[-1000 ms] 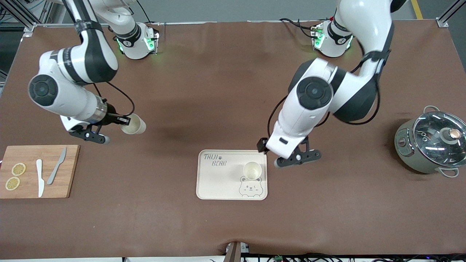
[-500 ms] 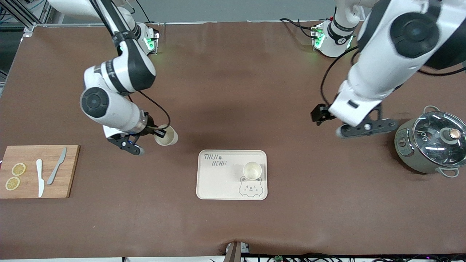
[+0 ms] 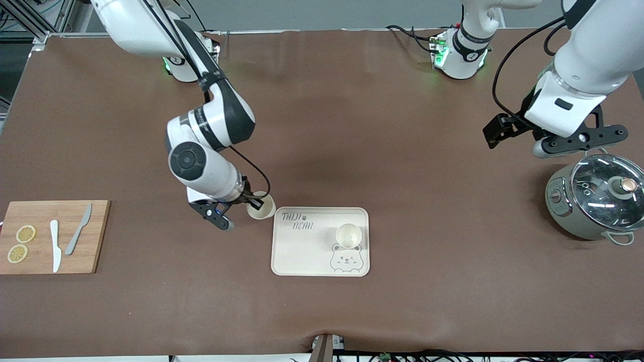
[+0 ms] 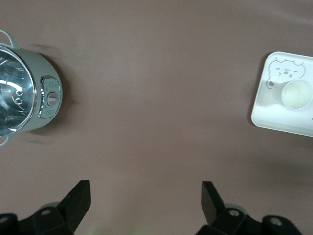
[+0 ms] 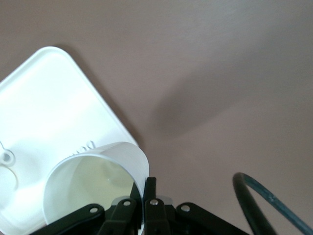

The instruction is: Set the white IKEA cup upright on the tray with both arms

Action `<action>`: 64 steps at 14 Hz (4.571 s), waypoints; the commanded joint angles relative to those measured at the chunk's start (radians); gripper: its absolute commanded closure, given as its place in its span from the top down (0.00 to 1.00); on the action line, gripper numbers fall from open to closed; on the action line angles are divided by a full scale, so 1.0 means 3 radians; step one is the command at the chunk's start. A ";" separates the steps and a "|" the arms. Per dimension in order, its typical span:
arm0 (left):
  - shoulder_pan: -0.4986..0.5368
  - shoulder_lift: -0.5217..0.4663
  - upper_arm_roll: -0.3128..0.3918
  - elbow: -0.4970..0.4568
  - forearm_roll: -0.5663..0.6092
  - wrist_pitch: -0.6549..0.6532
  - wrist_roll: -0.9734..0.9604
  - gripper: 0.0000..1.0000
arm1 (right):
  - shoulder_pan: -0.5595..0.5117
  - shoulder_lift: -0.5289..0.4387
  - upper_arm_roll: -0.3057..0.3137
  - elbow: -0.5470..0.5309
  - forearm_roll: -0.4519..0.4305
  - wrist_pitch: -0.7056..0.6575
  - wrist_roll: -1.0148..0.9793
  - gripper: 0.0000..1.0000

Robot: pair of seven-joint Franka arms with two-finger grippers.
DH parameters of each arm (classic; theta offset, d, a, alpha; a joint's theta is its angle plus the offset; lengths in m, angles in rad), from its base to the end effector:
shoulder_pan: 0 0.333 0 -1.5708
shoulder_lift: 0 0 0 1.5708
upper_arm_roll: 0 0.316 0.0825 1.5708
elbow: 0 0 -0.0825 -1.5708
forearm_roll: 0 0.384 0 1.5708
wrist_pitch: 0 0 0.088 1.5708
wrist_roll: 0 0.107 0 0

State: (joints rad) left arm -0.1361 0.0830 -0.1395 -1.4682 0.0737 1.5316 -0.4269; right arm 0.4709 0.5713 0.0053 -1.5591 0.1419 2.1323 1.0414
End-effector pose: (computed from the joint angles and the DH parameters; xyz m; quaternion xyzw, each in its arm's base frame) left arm 0.5578 -0.1455 0.6230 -0.9965 -0.0768 -0.0019 0.0324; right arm 0.6177 0.3250 0.3138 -0.9472 0.3147 0.0416 0.0452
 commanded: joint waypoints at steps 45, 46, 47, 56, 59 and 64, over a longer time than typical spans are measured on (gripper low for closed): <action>0.0628 -0.0333 -0.0062 -0.0224 -0.0194 0.0054 0.1162 1.00 | -0.0444 -0.0329 -0.0125 0.1286 -0.0228 -0.2178 -0.0509 1.00; 0.0628 -0.0333 -0.0062 -0.0229 -0.0194 0.0049 0.1162 1.00 | -0.0490 -0.0410 -0.0130 0.1275 -0.0228 -0.2270 -0.0779 1.00; 0.0628 -0.0333 -0.0067 -0.0235 -0.0194 0.0044 0.1162 1.00 | -0.0557 -0.0492 -0.0130 0.1230 -0.0233 -0.2367 -0.0959 1.00; 0.0633 -0.0328 -0.0057 -0.0240 -0.0194 0.0044 0.1162 1.00 | -0.1268 -0.1270 -0.0130 0.0687 -0.0355 -0.2480 -0.2371 1.00; 0.0633 -0.0348 -0.0052 -0.0240 -0.0194 0.0003 0.1162 1.00 | -0.1533 -0.1550 -0.0120 0.0484 -0.0371 -0.2490 -0.2943 1.00; 0.0638 -0.0374 -0.0026 -0.0229 -0.0194 -0.0053 0.1167 1.00 | -0.1687 -0.2001 -0.0125 0.0095 -0.0376 -0.2465 -0.3286 1.00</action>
State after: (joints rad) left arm 0.0469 -0.0093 -0.1504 -1.5344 0.0272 1.5325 -0.0944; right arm -0.0181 0.0555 -0.0521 -1.4395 0.0469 1.3748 0.1077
